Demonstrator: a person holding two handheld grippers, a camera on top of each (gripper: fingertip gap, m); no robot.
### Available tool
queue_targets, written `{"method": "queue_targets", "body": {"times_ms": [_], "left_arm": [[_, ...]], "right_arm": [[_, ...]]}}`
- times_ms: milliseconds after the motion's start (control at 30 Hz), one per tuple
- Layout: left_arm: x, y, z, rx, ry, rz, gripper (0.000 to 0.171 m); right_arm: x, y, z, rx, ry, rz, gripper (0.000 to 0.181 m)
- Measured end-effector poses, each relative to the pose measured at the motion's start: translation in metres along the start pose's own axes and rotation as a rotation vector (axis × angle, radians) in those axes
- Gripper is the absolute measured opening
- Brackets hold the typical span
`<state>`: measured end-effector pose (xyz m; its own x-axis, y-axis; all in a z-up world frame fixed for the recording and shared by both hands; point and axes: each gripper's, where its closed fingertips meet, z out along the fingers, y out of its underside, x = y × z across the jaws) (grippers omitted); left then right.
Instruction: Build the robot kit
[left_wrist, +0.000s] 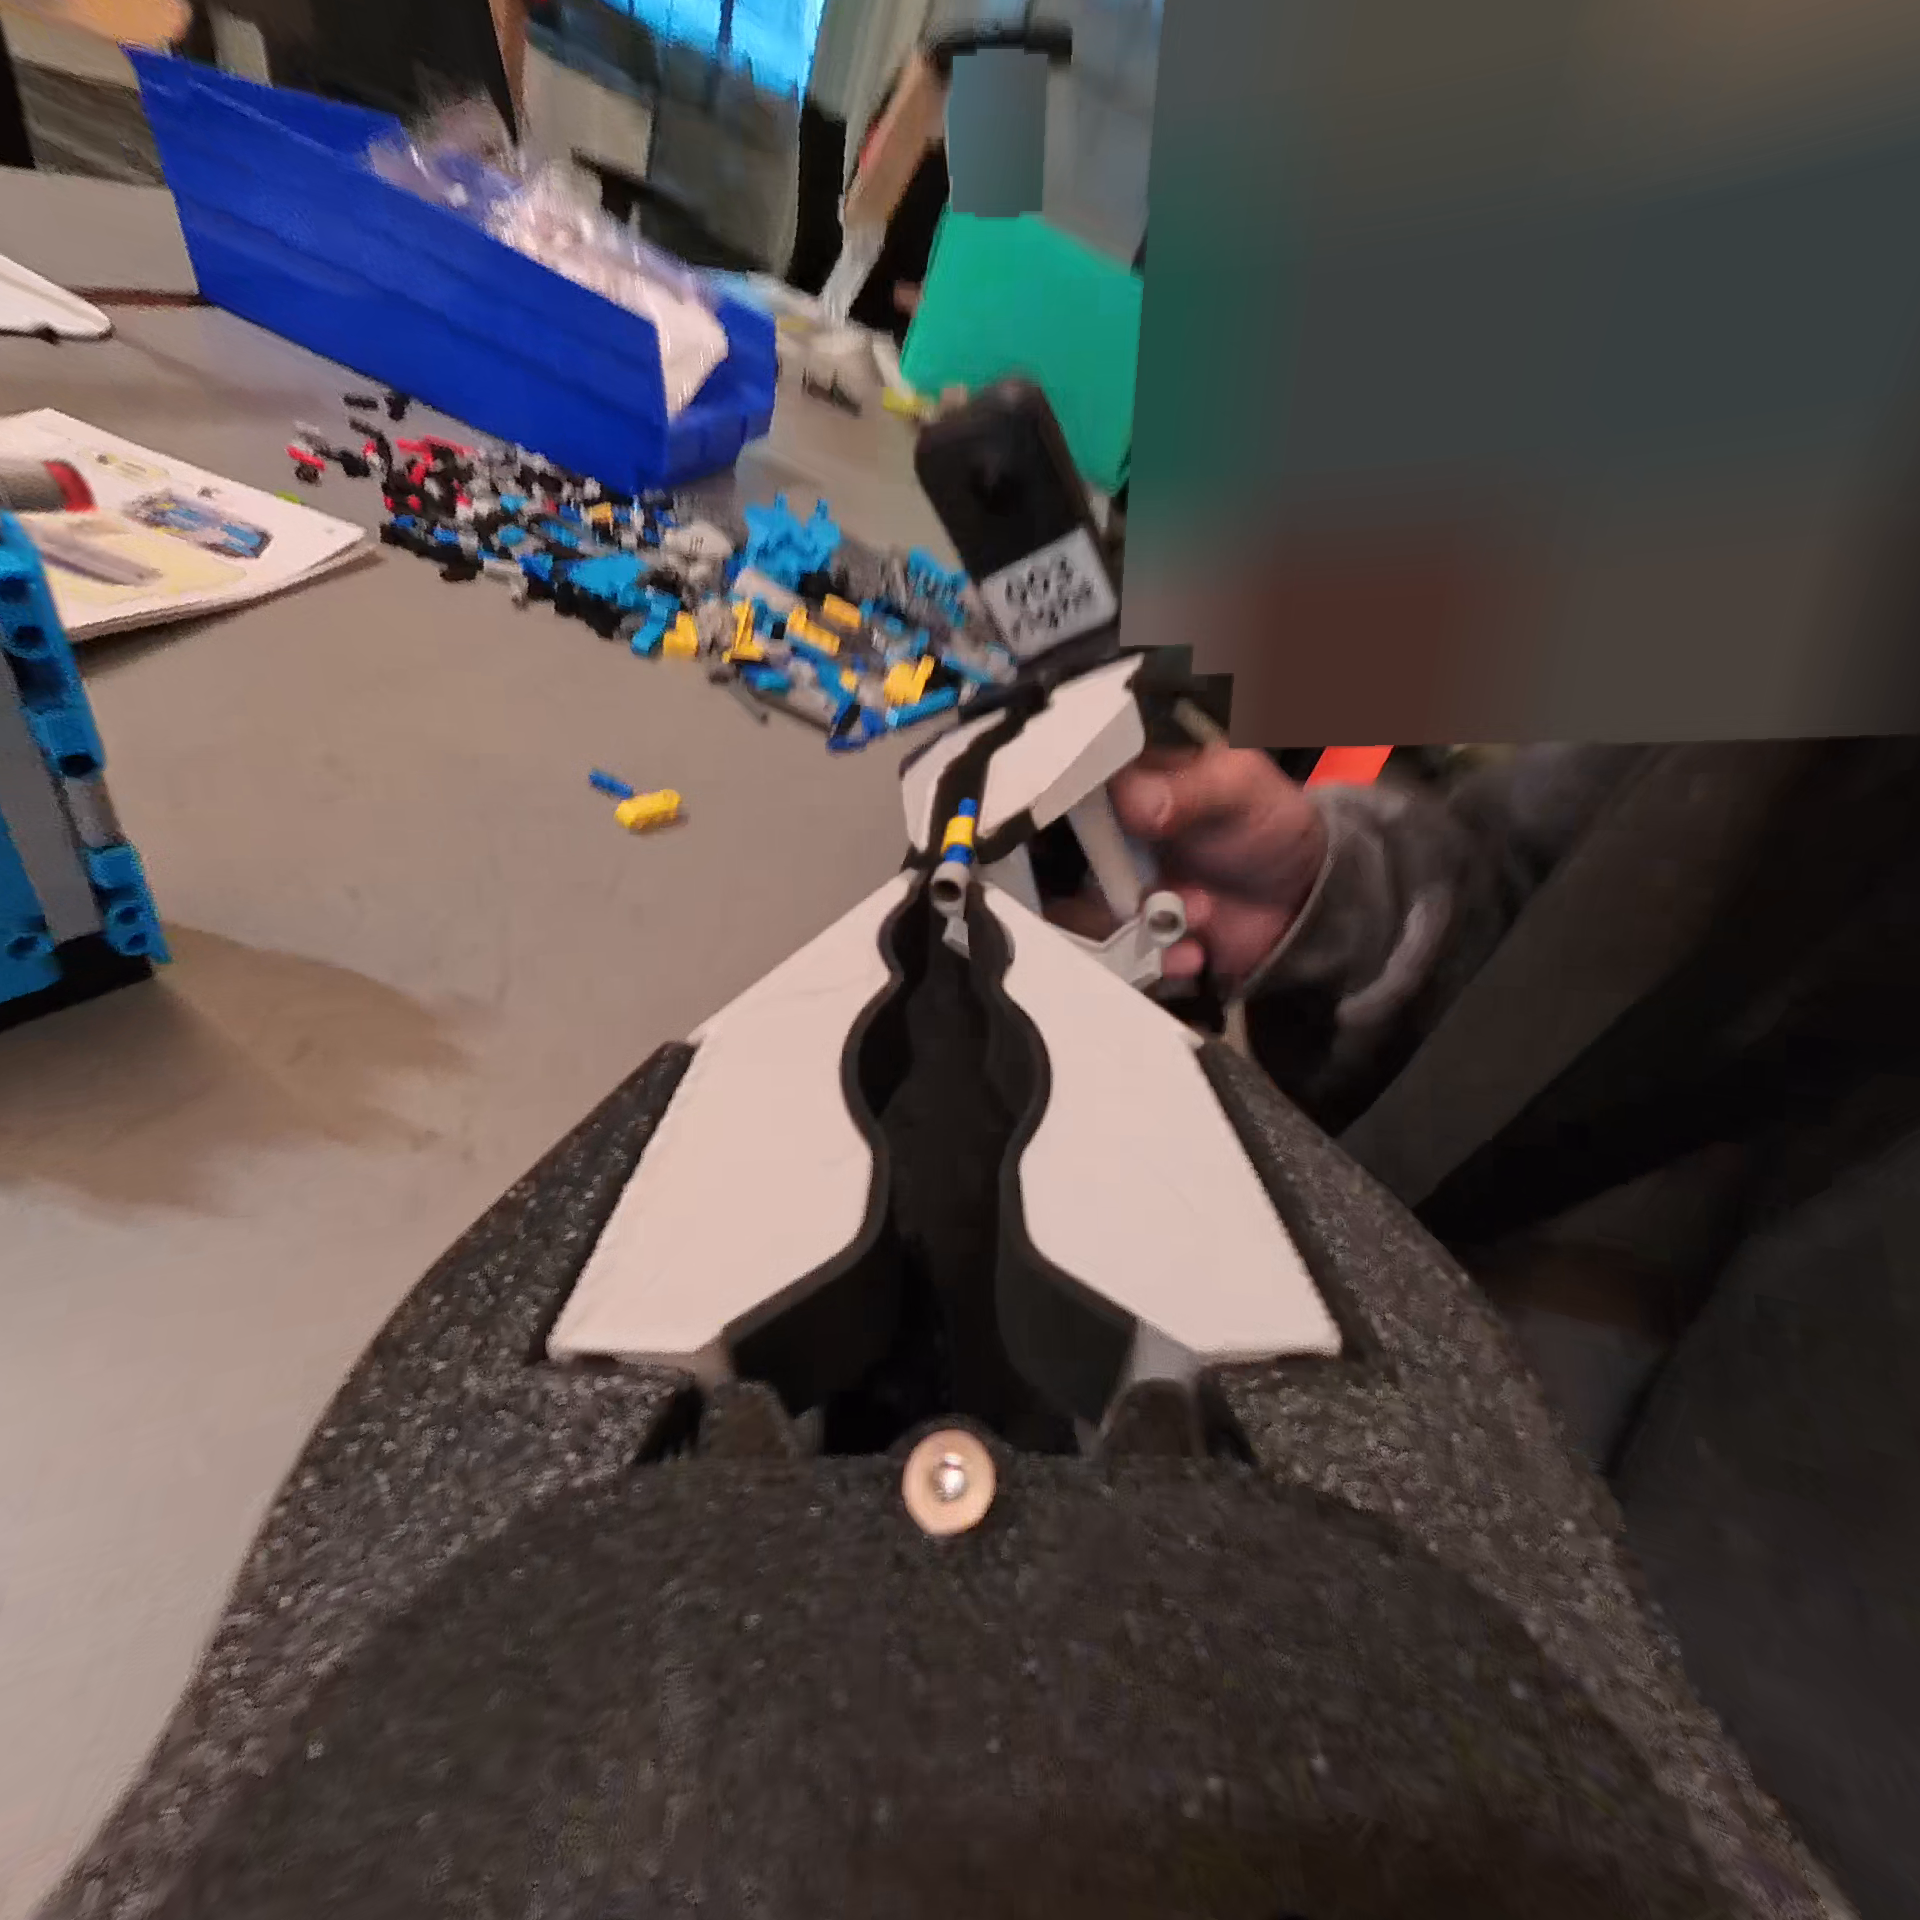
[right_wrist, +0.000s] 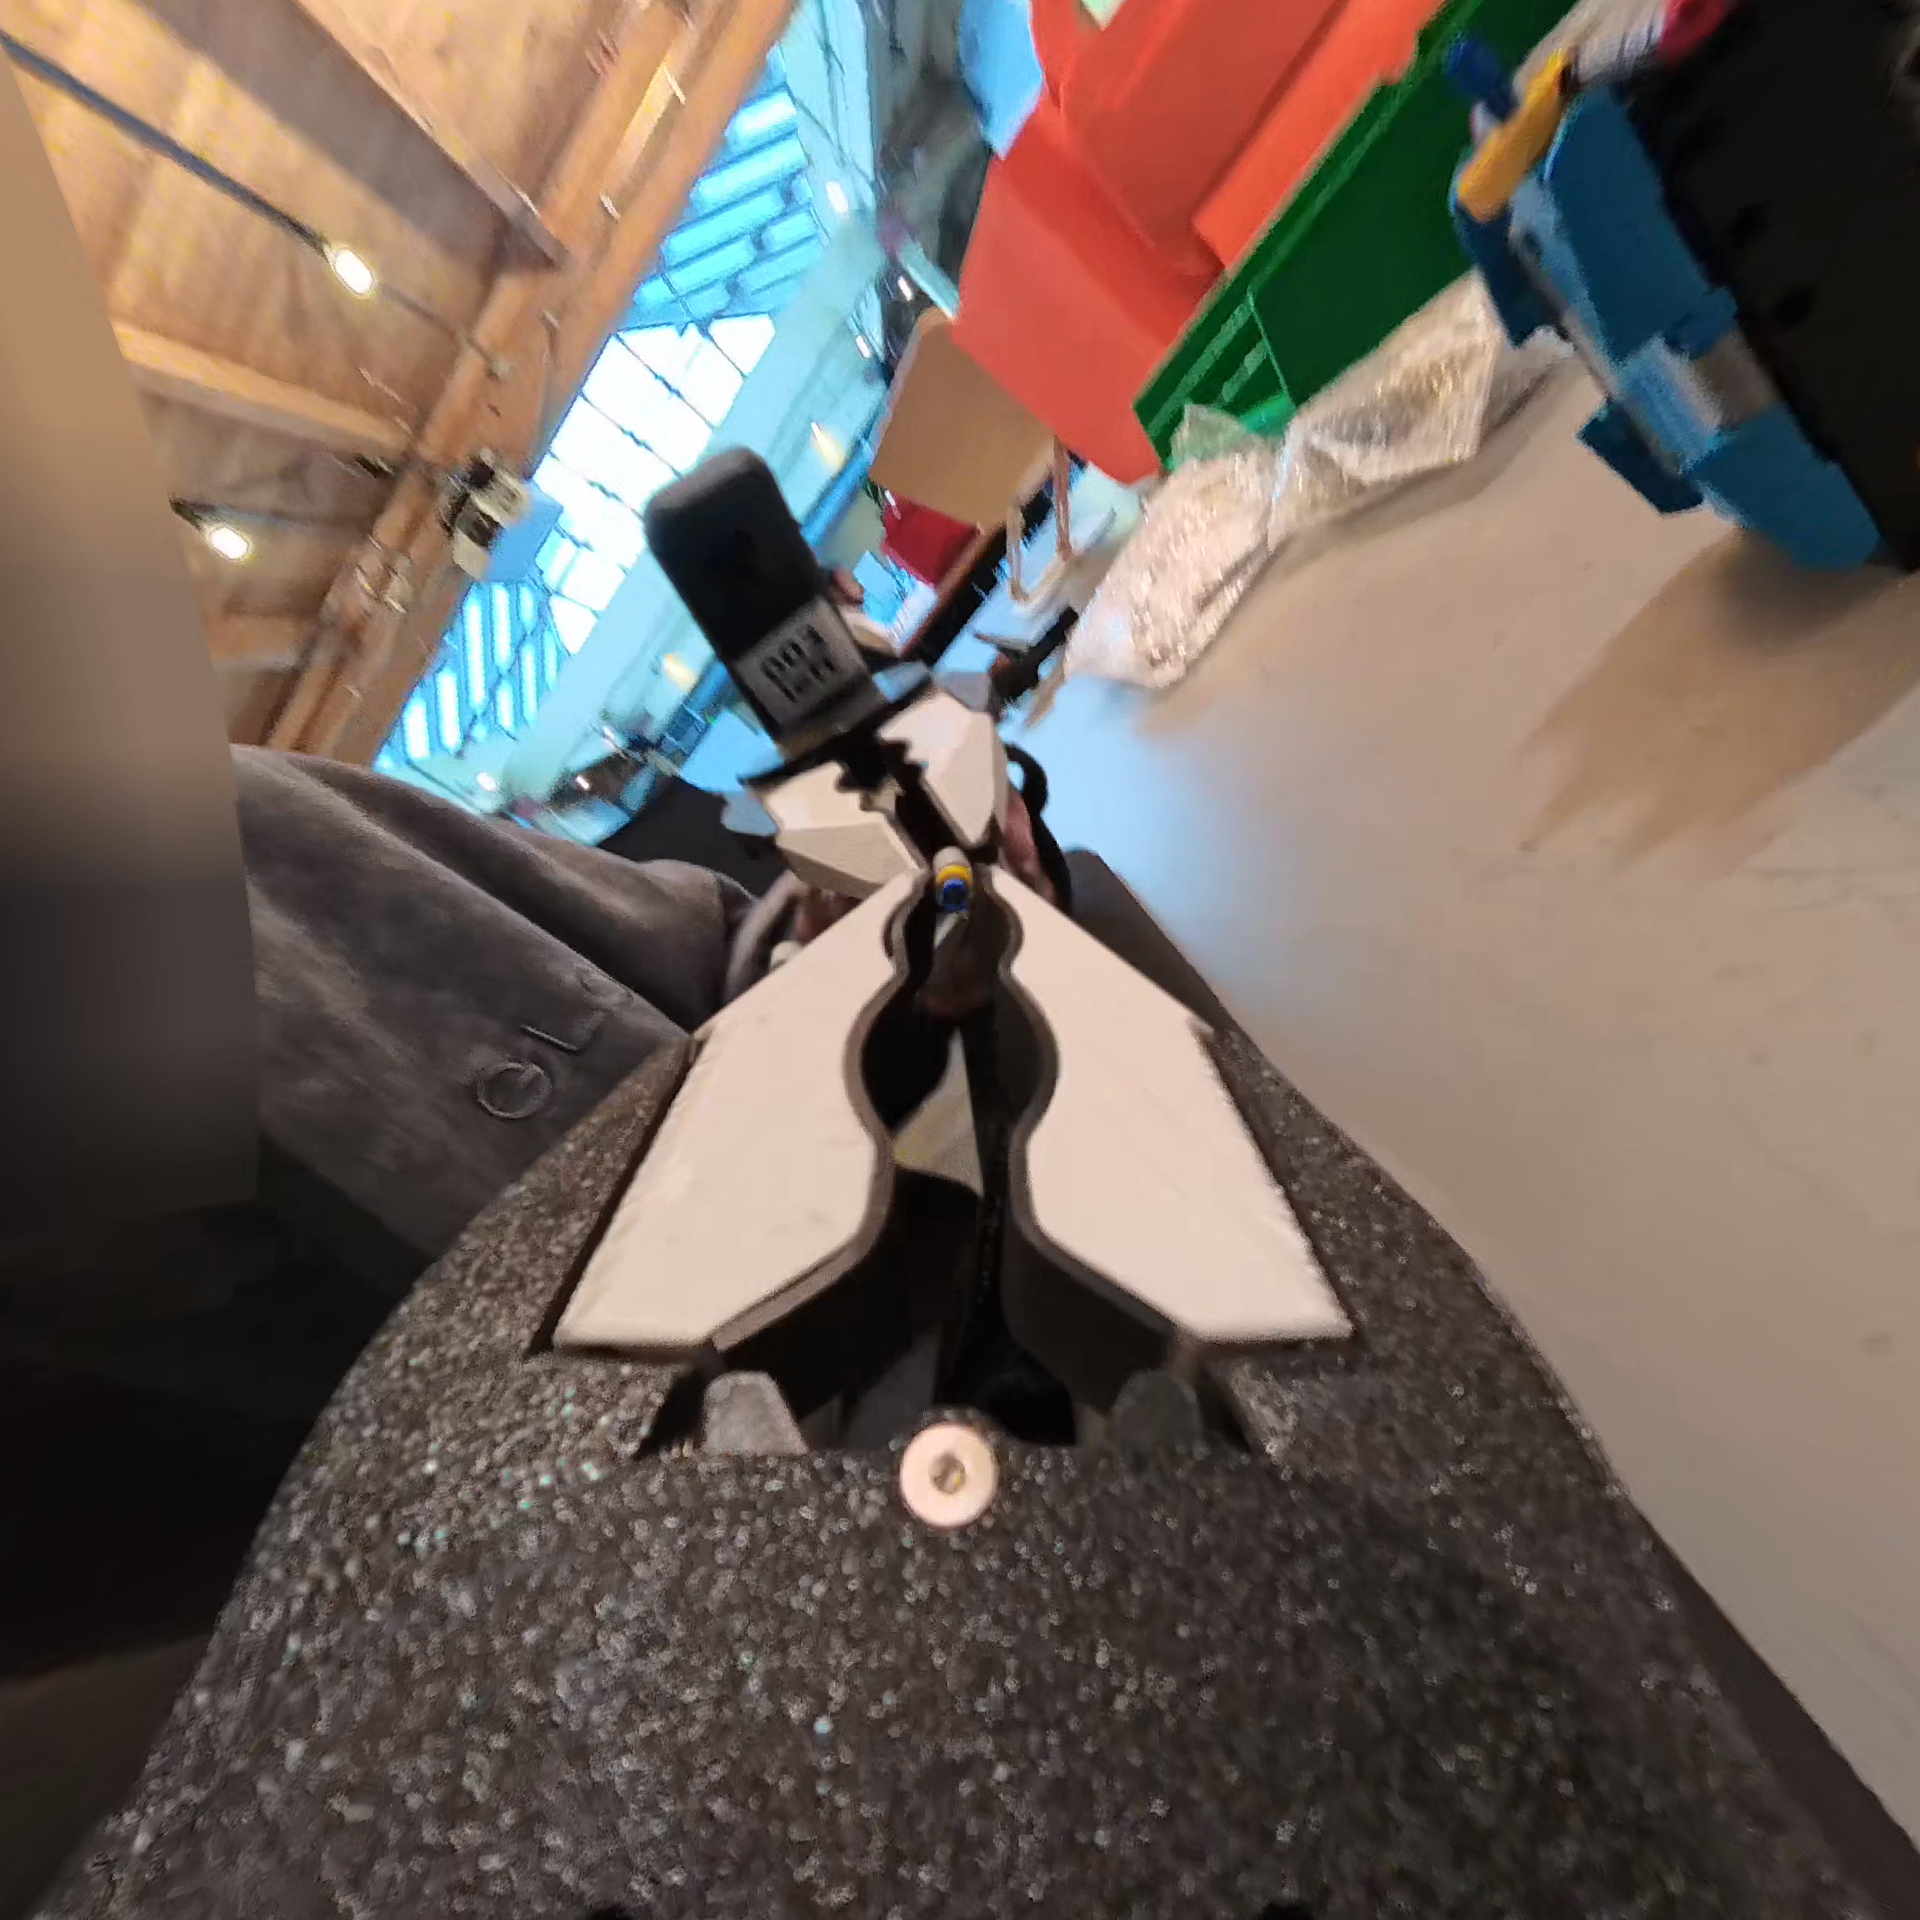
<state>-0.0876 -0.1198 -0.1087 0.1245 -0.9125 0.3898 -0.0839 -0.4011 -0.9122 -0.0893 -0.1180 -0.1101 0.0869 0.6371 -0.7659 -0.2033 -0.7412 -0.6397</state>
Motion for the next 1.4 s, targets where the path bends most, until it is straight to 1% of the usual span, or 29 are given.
{"method": "queue_targets", "body": {"times_ms": [133,200,233,367,500,600,733,867,1033,1133,1233,1300,1400], "left_arm": [[0.004,-0.028,0.006,0.225,0.068,-0.148,0.006],[0.007,-0.037,0.007,0.297,0.108,-0.200,0.006],[0.006,-0.037,0.008,0.305,0.109,-0.209,0.006],[0.007,-0.034,0.009,0.286,0.112,-0.188,0.006],[0.007,-0.028,0.009,0.250,0.080,-0.146,0.005],[0.007,-0.025,0.011,0.221,0.070,-0.123,0.006],[0.005,-0.018,0.012,0.163,0.041,-0.072,0.005],[0.006,-0.016,0.011,0.147,0.057,-0.077,0.005],[0.008,-0.009,0.011,0.093,0.082,-0.069,0.005],[0.007,-0.007,0.012,0.078,0.082,-0.070,0.005],[0.009,-0.007,0.012,0.072,0.100,-0.071,0.005],[0.008,-0.004,0.012,0.047,0.097,-0.054,0.005],[0.009,0.001,0.009,0.003,0.128,-0.045,0.005]], "right_arm": [[-0.015,-0.025,-0.006,0.177,-0.098,-0.008,0.006],[-0.021,-0.032,-0.009,0.241,-0.141,-0.013,0.006],[-0.020,-0.032,-0.009,0.242,-0.133,-0.016,0.006],[-0.020,-0.029,-0.010,0.203,-0.100,-0.064,0.006],[-0.016,-0.022,-0.011,0.133,-0.007,-0.185,0.007],[-0.015,-0.019,-0.012,0.109,-0.005,-0.180,0.007],[-0.010,-0.014,-0.012,0.065,0.039,-0.224,0.008],[-0.010,-0.012,-0.012,0.054,0.041,-0.247,0.007],[-0.008,-0.005,-0.013,-0.012,0.070,-0.307,0.008],[-0.005,-0.001,-0.013,-0.052,0.109,-0.361,0.006],[-0.006,0.003,-0.013,-0.071,0.105,-0.373,0.006],[-0.004,0.002,-0.013,-0.061,0.127,-0.404,0.006],[-0.004,0.007,-0.011,-0.092,0.149,-0.461,0.007]]}}
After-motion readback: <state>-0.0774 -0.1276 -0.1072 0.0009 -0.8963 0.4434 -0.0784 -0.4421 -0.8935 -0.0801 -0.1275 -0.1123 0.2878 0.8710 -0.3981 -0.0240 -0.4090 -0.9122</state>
